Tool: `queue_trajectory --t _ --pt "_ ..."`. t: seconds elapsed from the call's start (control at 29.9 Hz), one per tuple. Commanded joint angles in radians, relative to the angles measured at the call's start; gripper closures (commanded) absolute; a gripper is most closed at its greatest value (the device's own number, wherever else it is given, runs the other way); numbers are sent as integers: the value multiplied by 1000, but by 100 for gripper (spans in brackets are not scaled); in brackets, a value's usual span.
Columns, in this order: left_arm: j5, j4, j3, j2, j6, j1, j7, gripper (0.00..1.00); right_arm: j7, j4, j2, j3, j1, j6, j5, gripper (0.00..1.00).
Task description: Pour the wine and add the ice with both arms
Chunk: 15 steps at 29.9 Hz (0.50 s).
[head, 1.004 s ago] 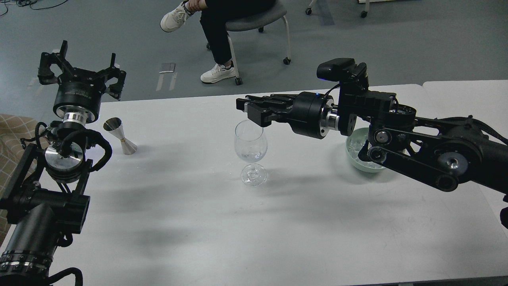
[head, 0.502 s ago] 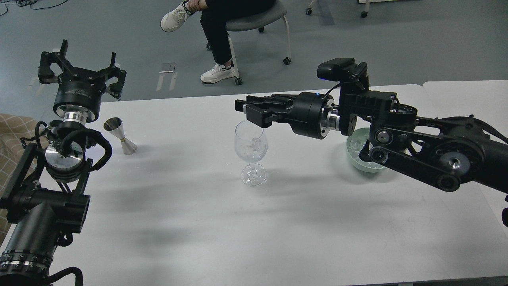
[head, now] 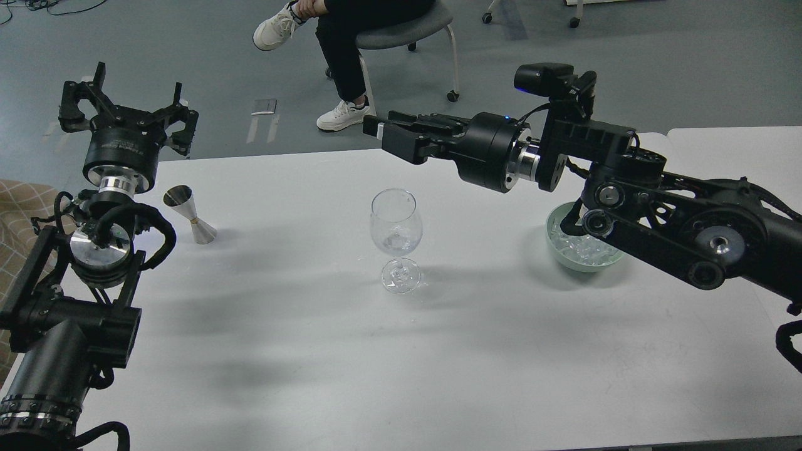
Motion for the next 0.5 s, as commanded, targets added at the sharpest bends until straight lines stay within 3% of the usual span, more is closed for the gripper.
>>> queue_trajectory --t 0.0,0.2,0.27,0.33,0.4,0.47 --pt "-2 0 -4 2 -2 0 -4 2 1 6 82 154 -77 -2 1 0" --pt "8 -2 -23 6 -6 -6 -6 3 -5 -21 251 461 -110 -2 6 0" --pt "9 0 -18 15 -6 -11 12 3 -23 -87 314 536 -101 0 6 0" --pt "12 -3 -5 38 -17 -18 28 3 -47 -150 314 610 -85 -2 18 0" --pt "9 2 -6 60 -52 -38 69 2 -54 -213 314 703 -59 -2 81 0" --pt "11 3 -3 60 -86 -58 80 2 -54 -302 314 776 -24 -3 191 0"
